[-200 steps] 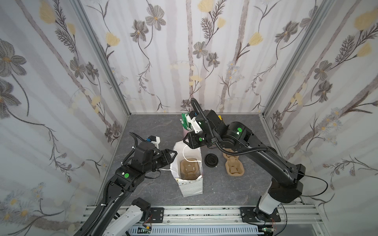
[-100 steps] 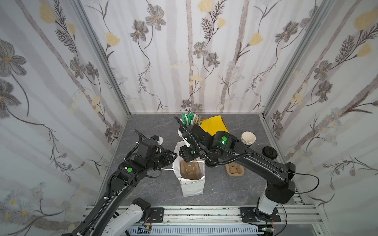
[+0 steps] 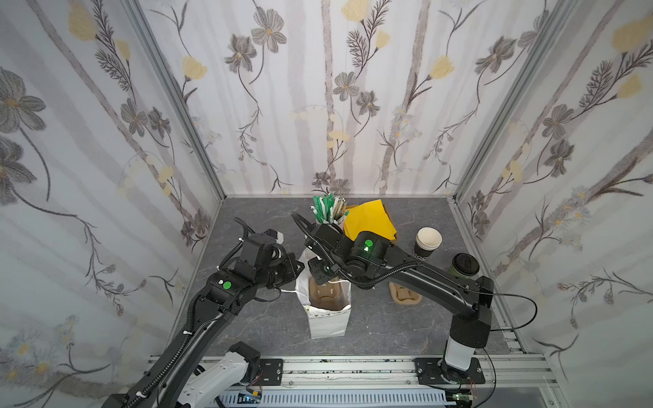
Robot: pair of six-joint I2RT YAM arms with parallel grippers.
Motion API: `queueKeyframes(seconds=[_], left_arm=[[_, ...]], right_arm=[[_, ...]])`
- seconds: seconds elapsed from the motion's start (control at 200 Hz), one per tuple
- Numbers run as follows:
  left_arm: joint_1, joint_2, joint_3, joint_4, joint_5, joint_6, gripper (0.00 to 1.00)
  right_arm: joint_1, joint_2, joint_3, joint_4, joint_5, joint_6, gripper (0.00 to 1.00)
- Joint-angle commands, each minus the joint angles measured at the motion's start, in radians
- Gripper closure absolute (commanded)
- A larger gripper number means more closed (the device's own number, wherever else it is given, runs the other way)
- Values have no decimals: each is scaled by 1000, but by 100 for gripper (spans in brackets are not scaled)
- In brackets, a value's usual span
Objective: Pack a coffee takeout order
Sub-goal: Press the cup tray against the takeout bag.
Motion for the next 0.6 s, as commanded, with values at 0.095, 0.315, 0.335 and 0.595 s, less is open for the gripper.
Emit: queueKeyframes(seconds=[0.095,0.315,0.335,0.595], left_arm=[[1,-5,17,2,-40,-45,100],[1,-11,2,1,-60,-80,100],[1,-10,2,1,-62,-82,100],[2,-11,-5,2,-84,-71,100]], right_arm=[[2,19,-26,61,4,26,59],[1,27,-28,37,22,24,57],[3,27,-31,32,24,23,57],[7,10,-33,-15,36,27,56]])
